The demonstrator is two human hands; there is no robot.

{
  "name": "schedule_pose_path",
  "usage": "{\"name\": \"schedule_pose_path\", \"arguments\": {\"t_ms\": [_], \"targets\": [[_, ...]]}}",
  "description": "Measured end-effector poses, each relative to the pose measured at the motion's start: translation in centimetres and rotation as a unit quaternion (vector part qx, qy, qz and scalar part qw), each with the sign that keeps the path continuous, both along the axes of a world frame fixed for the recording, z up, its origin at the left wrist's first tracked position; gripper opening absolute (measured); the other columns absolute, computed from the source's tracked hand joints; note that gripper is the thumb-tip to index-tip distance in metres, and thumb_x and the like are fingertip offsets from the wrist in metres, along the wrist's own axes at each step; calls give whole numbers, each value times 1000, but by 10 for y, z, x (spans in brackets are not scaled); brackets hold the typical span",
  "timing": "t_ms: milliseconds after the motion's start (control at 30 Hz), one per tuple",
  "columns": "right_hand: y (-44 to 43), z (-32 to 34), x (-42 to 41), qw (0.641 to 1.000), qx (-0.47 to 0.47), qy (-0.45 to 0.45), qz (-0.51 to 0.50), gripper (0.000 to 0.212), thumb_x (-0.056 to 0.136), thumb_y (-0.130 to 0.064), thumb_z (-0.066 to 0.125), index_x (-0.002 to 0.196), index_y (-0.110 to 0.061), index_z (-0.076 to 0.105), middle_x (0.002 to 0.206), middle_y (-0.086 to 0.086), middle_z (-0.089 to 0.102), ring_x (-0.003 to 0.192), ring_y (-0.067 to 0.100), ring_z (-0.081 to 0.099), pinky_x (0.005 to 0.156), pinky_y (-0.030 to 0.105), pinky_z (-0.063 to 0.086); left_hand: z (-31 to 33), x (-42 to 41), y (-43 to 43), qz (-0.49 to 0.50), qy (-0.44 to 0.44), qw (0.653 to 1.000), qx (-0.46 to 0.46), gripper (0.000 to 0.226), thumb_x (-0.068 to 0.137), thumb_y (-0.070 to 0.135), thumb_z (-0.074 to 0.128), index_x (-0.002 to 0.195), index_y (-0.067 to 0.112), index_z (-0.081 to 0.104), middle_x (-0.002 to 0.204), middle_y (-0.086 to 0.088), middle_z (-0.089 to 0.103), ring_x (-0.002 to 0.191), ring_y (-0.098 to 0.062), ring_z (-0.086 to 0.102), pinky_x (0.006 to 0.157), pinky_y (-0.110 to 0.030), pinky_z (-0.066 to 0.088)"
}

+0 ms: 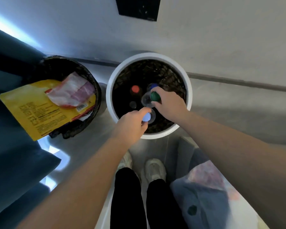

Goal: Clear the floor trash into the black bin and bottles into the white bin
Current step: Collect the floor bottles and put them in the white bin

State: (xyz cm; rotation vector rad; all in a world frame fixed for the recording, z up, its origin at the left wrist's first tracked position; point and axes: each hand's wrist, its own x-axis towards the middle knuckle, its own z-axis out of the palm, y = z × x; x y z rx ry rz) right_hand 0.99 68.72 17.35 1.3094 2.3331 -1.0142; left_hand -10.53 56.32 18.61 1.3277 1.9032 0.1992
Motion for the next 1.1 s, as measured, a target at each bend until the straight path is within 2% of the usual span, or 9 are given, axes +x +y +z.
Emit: {"name": "schedule_pose_path", "arguments": {"t_ms": [167,300,500,600,667,767,900,967,1100], "targets": [[10,-33,-11,999,-6,-20,35,38,93,-36,51,130,-29,47,106,8,65,95,30,61,74,37,50,-40,-3,16,-71,46,994,-71,45,91,23,52,136,29,46,98,-10,67,91,-32,63,77,-39,52],[16,-51,-14,998,-18,-32,50,39,94,-35,51,132,-27,47,112,11,64,102,32,59,80,40,51,-58,-6,26,-149,108,978,-101,41,94,19,47,134,28,45,102,-8,65,96,-31,60,79,-34,35],[20,-63,-19,998,-11,-27,51,41,96,-35,51,135,-26,45,116,11,62,105,31,58,80,38,49,-70,-6,35,-169,127,971,-109,37,97,26,48,133,31,44,84,1,54,94,-27,58,90,-39,31],[15,-58,-16,998,-22,-36,49,49,96,-37,51,143,-27,39,121,12,60,110,31,57,85,39,50,-67,-6,29,-173,154,966,-116,54,94,37,52,143,32,31,103,-3,65,101,-28,59,94,-41,31],[13,-45,-12,997,-29,-51,47,60,95,-41,52,148,-28,30,127,14,56,116,32,54,91,42,48,-57,-8,21,-178,180,962,-105,69,90,45,56,147,30,22,115,-5,61,109,-28,53,93,-42,32],[15,-8,-8,995,-2,-78,60,70,93,-49,51,152,-31,19,139,15,46,126,35,45,99,47,42,-23,-17,14,-171,204,961,-76,78,85,54,57,148,27,20,135,-4,49,124,-26,42,100,-47,29],[13,70,-1,988,65,-111,86,72,91,-57,48,152,-33,17,146,9,38,133,32,34,105,50,30,52,-34,-1,-142,227,961,-73,84,83,61,55,149,26,17,154,-8,24,145,-30,13,112,-60,9],[6,120,1,987,82,-109,89,74,90,-59,46,152,-33,15,153,7,30,141,32,24,109,52,25,101,-43,-10,-109,234,964,-67,87,83,64,52,151,26,13,158,-10,14,147,-32,3,112,-63,2],[-17,244,-2,986,97,-87,107,73,93,-60,42,153,-35,8,163,4,4,149,31,-3,115,60,5,221,-48,-29,-43,233,970,-51,92,82,70,48,153,25,8,160,-11,4,147,-34,-2,111,-64,-3]]}}
